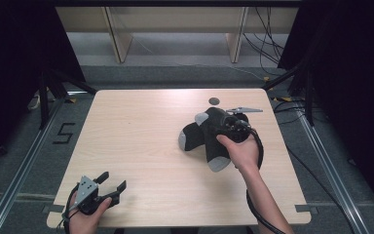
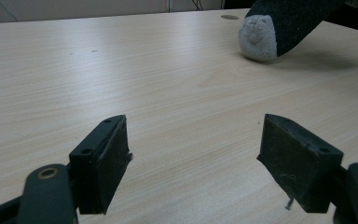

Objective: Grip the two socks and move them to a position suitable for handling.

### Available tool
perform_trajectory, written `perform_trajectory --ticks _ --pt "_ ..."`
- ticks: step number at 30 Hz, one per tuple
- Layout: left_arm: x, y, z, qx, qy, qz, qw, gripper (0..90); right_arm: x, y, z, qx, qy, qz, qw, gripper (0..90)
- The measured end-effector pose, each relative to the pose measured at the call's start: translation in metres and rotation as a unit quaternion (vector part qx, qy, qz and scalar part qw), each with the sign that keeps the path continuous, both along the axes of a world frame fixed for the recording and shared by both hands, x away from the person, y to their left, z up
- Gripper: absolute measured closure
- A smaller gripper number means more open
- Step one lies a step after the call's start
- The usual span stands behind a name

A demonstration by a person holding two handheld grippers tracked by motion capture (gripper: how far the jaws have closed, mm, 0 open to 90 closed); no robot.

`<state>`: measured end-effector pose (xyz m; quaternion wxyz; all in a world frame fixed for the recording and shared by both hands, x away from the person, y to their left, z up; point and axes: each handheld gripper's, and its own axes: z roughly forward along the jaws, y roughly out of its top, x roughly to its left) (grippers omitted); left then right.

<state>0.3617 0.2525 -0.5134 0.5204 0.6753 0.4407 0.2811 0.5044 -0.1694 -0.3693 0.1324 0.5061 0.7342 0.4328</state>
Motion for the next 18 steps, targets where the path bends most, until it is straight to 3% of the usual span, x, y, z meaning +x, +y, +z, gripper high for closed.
perform_trajectory --ticks 6,18 --pt "0.0 0.0 0.0 0.0 0.003 0.002 1.0 23.2 -0.006 0.006 0.009 -0.001 -0.014 0.011 0.9998 68.9" --pt "0.0 0.0 0.0 -0.002 0.0 0.0 1.0 23.2 -0.018 0.025 0.016 0.015 -0.013 0.028 0.9994 68.8"
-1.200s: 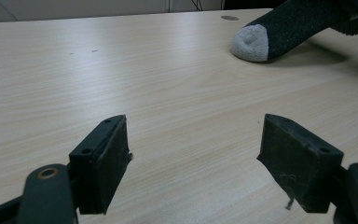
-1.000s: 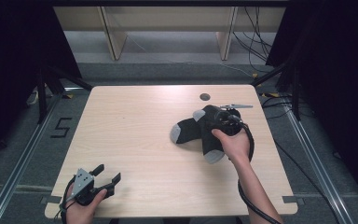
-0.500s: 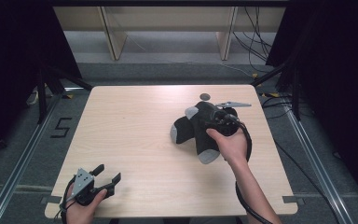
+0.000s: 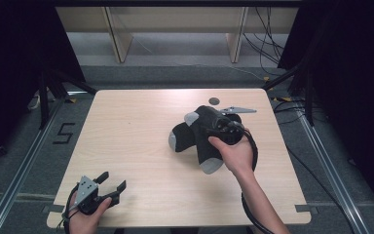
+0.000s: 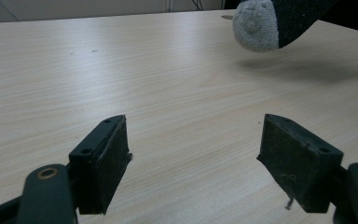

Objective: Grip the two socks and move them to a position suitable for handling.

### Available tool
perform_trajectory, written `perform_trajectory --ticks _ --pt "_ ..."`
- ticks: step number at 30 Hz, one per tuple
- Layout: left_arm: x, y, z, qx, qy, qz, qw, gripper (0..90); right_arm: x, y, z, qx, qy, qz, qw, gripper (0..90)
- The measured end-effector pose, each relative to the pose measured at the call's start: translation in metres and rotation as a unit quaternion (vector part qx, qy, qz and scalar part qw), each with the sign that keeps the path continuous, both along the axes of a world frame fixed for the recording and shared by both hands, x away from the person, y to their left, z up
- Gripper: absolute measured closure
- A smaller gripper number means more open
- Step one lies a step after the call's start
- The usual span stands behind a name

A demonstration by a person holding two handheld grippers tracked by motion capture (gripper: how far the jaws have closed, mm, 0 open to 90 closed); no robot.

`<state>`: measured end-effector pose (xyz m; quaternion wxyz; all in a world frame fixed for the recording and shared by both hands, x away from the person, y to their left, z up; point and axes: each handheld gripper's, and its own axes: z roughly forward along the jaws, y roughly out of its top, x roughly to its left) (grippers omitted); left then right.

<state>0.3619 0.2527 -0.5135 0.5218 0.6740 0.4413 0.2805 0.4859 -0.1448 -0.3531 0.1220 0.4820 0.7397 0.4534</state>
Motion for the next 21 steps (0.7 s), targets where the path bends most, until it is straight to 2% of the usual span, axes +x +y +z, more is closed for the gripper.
perform_trajectory --ticks 5,8,11,12,15,16,17,21 --pt "0.0 0.0 0.0 0.003 0.0 0.001 1.0 23.4 -0.002 0.009 0.001 0.0 -0.003 0.017 0.9998 68.7" --pt "0.0 0.0 0.0 0.002 -0.001 0.002 1.0 23.4 -0.004 0.013 0.001 0.003 0.001 0.016 0.9999 68.6" --pt "0.0 0.0 0.0 0.002 -0.001 0.002 1.0 23.4 -0.006 0.018 0.001 -0.001 -0.005 0.029 0.9996 68.5" --pt "0.0 0.0 0.0 0.001 -0.001 0.002 1.0 23.4 -0.007 0.02 0.002 0.004 0.0 0.025 0.9997 68.5" --pt "0.0 0.0 0.0 0.001 -0.002 0.001 1.0 23.4 -0.009 0.025 0.003 -0.002 -0.005 0.037 0.9993 68.5" --pt "0.0 0.0 0.0 0.001 -0.002 0.002 1.0 23.4 -0.011 0.027 0.003 0.004 0.001 0.032 0.9995 68.5" --pt "0.0 0.0 0.0 0.001 -0.003 0.001 1.0 23.4 -0.011 0.028 0.003 -0.002 -0.006 0.042 0.9991 68.5" --pt "0.0 0.0 0.0 0.002 -0.002 0.003 1.0 23.5 -0.014 0.033 0.001 -0.001 0.0 0.043 0.9991 68.4"
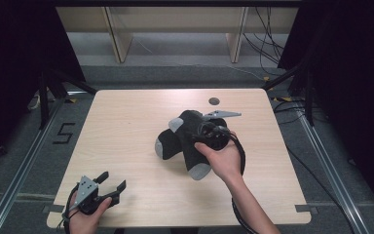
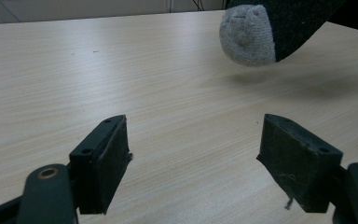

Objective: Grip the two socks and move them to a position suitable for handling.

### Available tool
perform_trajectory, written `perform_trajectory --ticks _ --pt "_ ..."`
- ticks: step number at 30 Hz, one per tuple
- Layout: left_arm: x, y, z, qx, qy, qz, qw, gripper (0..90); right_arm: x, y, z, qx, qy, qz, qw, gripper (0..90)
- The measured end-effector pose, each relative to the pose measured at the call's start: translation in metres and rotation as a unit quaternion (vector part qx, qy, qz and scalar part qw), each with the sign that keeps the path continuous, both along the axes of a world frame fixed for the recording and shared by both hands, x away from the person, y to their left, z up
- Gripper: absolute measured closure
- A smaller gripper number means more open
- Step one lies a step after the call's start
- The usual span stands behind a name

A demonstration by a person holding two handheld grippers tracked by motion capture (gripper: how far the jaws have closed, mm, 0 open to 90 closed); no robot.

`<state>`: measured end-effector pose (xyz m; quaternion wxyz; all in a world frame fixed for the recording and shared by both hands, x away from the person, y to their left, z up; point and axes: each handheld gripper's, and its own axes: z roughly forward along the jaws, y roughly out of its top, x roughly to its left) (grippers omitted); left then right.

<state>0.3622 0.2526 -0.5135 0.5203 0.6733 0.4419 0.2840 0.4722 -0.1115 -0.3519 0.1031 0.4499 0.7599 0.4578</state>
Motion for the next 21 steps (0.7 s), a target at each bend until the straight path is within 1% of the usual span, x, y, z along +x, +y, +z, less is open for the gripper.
perform_trajectory --ticks 1,2,4,5,6,8,9,10,11,14,15,17,18,19,20,21 --pt "0.0 0.0 0.0 0.0 0.001 -0.002 1.0 23.5 0.0 0.001 -0.001 -0.004 -0.002 0.005 1.0 68.4" --pt "0.0 0.0 0.0 0.0 0.001 -0.001 1.0 23.5 -0.001 0.002 -0.001 -0.001 0.002 0.005 1.0 68.4" --pt "0.0 0.0 0.0 0.001 0.001 -0.001 1.0 23.5 -0.002 0.004 -0.003 -0.006 -0.001 0.011 0.9999 68.4" --pt "0.0 0.0 0.0 0.002 0.002 0.0 1.0 23.5 -0.002 0.006 -0.004 -0.004 0.004 0.01 0.9999 68.4" --pt "0.0 0.0 0.0 0.002 0.002 -0.001 1.0 23.4 -0.002 0.007 -0.005 -0.005 0.002 0.015 0.9999 68.4" --pt "0.0 0.0 0.0 0.001 0.001 -0.001 1.0 23.5 -0.003 0.009 -0.006 -0.006 0.008 0.012 0.9999 68.4" --pt "0.0 0.0 0.0 0.0 0.001 -0.001 1.0 23.5 -0.003 0.009 -0.007 -0.007 0.003 0.019 0.9998 68.3" --pt "0.0 0.0 0.0 0.001 0.001 0.002 1.0 23.5 -0.005 0.011 -0.007 -0.001 0.012 0.012 0.9998 68.4" --pt "0.0 0.0 0.0 0.001 0.001 0.001 1.0 23.5 -0.005 0.012 -0.008 -0.005 0.006 0.019 0.9998 68.4" --pt "0.0 0.0 0.0 0.001 0.001 0.001 1.0 23.5 -0.006 0.013 -0.009 -0.01 0.005 0.019 0.9997 68.3" --pt "0.0 0.0 0.0 0.001 0.001 0.001 1.0 23.5 -0.008 0.015 -0.01 -0.001 0.014 0.018 0.9997 68.4" --pt "0.0 0.0 0.0 0.0 0.001 0.001 1.0 23.5 -0.007 0.016 -0.012 -0.009 0.009 0.026 0.9996 68.4" --pt "0.0 0.0 0.0 0.001 0.001 0.001 1.0 23.5 -0.008 0.016 -0.013 -0.01 0.01 0.026 0.9995 68.4" --pt "0.0 0.0 0.0 0.001 0.001 0.001 1.0 23.5 -0.009 0.018 -0.014 -0.006 0.02 0.022 0.9996 68.3" --pt "0.0 0.0 0.0 0.001 0.001 0.0 1.0 23.5 -0.009 0.018 -0.015 -0.007 0.019 0.021 0.9996 68.4" --pt "0.0 0.0 0.0 0.001 0.001 -0.001 1.0 23.5 -0.009 0.017 -0.016 -0.014 0.014 0.027 0.9994 68.4"
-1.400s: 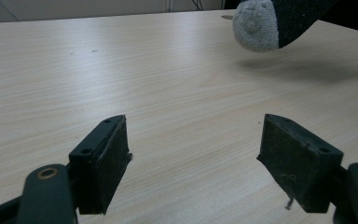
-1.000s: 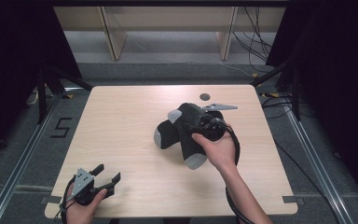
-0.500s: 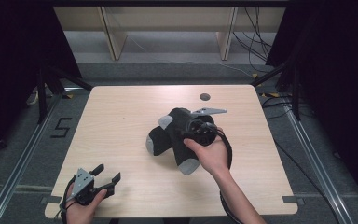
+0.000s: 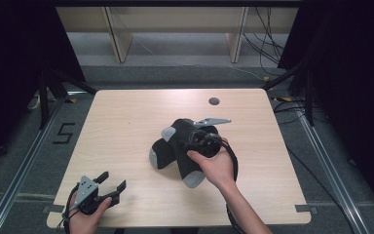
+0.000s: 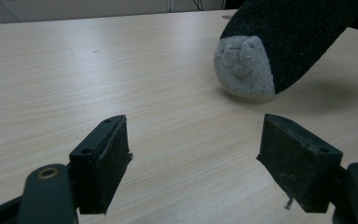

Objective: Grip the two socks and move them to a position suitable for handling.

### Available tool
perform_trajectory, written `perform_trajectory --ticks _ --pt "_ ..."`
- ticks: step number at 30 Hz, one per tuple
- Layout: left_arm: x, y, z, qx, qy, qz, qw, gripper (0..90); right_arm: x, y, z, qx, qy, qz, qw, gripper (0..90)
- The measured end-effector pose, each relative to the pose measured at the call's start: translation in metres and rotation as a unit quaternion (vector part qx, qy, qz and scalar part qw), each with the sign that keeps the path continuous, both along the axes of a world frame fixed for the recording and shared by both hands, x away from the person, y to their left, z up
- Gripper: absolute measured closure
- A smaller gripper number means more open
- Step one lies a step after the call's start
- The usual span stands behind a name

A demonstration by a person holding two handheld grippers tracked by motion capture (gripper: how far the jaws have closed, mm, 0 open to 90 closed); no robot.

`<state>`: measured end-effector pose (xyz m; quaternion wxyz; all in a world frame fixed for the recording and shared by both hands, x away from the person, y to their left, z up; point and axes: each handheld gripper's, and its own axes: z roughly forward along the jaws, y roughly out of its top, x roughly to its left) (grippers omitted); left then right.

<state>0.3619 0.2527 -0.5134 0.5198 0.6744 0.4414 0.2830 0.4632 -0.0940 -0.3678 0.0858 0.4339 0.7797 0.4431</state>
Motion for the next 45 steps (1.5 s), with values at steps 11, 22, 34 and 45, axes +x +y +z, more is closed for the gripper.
perform_trajectory --ticks 11,22,34,45 --pt "0.0 0.0 0.0 -0.002 -0.002 -0.001 1.0 23.5 -0.003 0.002 -0.018 -0.016 0.038 -0.001 0.9991 68.2" --pt "-0.001 -0.001 0.001 0.009 0.006 0.002 0.9999 23.4 -0.008 0.004 -0.056 -0.078 0.072 -0.011 0.9943 67.2" --pt "-0.001 -0.001 0.001 0.01 0.004 0.001 0.9999 23.4 -0.004 0.0 -0.086 -0.114 0.094 -0.037 0.9884 43.5" --pt "-0.001 -0.05 0.025 0.036 -0.005 -0.112 0.9931 24.5 -0.005 -0.048 -0.061 -0.083 0.085 -0.091 0.9888 45.2"
